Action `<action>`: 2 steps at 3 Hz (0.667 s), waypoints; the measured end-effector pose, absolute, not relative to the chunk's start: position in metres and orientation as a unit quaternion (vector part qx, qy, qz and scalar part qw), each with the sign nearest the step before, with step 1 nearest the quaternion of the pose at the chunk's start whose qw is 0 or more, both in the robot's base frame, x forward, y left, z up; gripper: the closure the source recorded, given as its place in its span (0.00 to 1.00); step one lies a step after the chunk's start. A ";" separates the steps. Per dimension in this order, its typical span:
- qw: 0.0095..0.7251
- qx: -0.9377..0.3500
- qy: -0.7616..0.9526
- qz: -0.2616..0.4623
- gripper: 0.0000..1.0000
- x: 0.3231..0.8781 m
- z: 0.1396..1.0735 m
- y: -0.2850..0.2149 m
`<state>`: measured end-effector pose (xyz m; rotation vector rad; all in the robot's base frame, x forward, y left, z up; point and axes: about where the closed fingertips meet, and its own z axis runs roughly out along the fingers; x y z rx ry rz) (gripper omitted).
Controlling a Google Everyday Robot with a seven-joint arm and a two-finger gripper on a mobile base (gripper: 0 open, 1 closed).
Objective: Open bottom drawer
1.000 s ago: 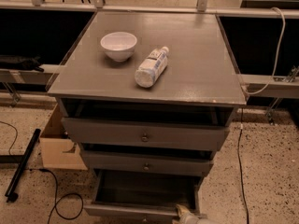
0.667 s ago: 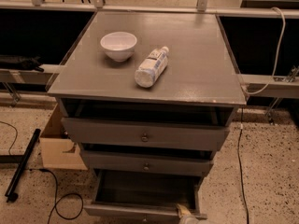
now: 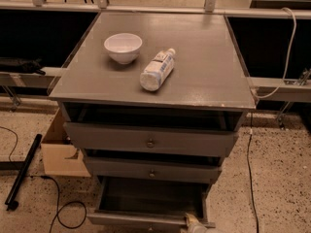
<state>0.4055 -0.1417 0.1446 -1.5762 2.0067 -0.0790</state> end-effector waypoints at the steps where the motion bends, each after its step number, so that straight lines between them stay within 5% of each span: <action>1: 0.290 -0.591 0.752 -0.030 1.00 0.407 0.149 -0.142; 2: 0.280 -0.591 0.756 -0.031 1.00 0.393 0.146 -0.150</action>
Offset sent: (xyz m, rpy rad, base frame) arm -0.1223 -0.0669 -0.0161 -0.1131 0.1167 -0.0540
